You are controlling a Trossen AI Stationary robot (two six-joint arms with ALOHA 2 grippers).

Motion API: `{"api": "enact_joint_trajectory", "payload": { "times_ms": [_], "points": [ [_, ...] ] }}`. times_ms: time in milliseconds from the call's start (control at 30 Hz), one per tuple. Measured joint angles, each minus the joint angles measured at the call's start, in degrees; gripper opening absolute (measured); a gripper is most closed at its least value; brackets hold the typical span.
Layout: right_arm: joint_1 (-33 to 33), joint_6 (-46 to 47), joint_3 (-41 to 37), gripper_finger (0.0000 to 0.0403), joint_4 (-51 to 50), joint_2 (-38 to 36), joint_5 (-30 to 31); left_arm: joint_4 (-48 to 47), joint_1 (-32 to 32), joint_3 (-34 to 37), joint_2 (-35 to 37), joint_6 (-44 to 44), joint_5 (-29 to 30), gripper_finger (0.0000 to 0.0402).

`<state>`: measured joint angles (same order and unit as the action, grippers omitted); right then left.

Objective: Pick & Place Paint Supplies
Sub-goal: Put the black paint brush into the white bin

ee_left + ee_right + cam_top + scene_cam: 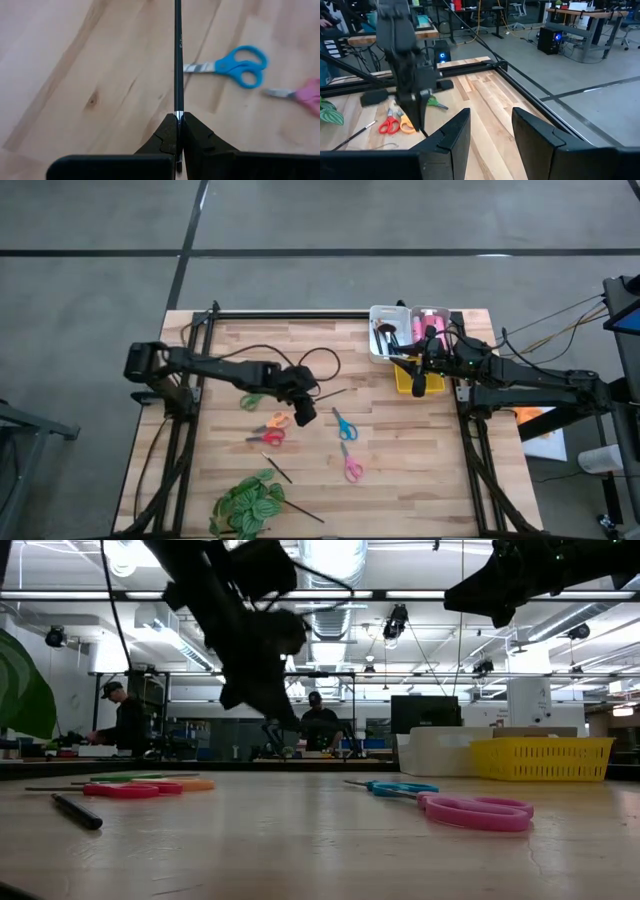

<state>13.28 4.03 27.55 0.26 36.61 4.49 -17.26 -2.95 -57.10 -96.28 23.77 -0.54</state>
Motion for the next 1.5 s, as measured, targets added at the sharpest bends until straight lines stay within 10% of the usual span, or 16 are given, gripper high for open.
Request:
{"api": "enact_joint_trajectory", "payload": {
  "times_ms": [500,933,1500],
  "points": [
    [-0.02,-0.02,0.0,0.0144,-0.06,0.31,0.0,3.58,-0.12,0.0,-9.73,0.86,-0.08,0.0008],
    [0.0,0.0,0.0,0.0144,-0.03,0.31,0.0,4.16,-0.58,0.0,-9.43,2.45,-0.51,0.014],
    [-0.01,0.0,0.0,0.0144,-0.03,0.31,0.02,15.94,-2.1,5.54,18.32,-15.66,2.45,0.0144]
  ]
}}
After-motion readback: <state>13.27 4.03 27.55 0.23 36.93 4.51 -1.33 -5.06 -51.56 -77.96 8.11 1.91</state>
